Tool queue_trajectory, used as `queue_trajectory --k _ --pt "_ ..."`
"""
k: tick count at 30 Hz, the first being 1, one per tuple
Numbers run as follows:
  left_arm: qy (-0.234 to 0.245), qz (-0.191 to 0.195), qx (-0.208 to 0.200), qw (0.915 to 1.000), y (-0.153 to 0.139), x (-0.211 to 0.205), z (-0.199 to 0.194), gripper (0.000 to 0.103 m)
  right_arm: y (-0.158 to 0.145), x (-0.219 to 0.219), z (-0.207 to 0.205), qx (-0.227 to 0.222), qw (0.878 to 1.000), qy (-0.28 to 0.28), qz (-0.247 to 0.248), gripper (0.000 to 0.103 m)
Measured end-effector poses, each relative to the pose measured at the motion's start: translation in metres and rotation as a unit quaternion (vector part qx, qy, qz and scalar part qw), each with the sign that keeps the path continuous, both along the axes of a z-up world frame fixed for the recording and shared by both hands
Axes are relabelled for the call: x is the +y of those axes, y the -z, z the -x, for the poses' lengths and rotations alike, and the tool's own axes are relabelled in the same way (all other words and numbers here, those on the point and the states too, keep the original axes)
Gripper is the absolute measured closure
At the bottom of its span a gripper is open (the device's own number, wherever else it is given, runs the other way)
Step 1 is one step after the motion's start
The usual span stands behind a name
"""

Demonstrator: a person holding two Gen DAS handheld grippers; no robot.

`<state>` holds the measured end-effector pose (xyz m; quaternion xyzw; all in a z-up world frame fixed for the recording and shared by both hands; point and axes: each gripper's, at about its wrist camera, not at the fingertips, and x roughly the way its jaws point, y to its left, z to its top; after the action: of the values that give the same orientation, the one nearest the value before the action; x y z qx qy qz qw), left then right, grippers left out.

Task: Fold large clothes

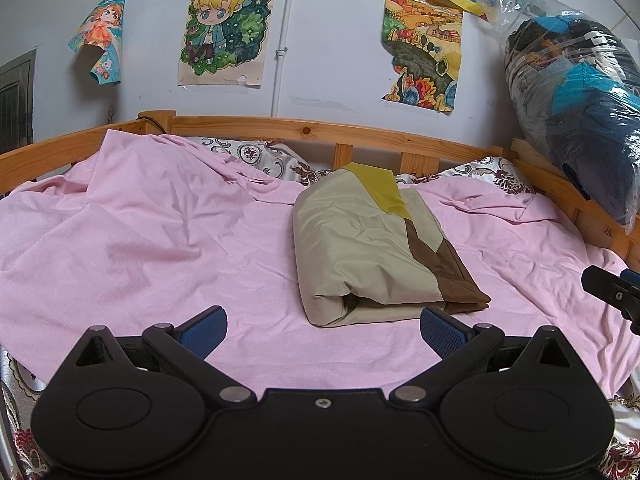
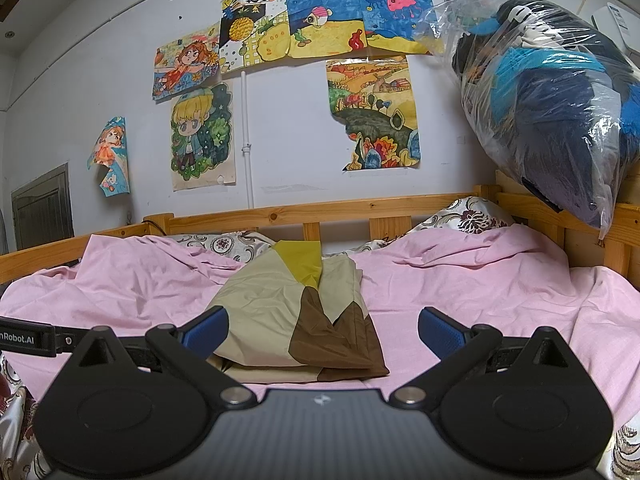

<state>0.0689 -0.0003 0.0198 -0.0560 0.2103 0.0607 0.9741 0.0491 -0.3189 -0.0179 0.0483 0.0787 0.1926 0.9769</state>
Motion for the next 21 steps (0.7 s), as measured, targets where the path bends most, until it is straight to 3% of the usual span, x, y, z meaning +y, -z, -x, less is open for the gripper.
queue_trajectory --k 21 --pt "0.004 -0.010 0.002 0.9999 -0.0012 -0.0063 -0.0001 0.001 0.0007 -0.0001 -0.0003 0.000 1.000 0.000 0.000 0.000"
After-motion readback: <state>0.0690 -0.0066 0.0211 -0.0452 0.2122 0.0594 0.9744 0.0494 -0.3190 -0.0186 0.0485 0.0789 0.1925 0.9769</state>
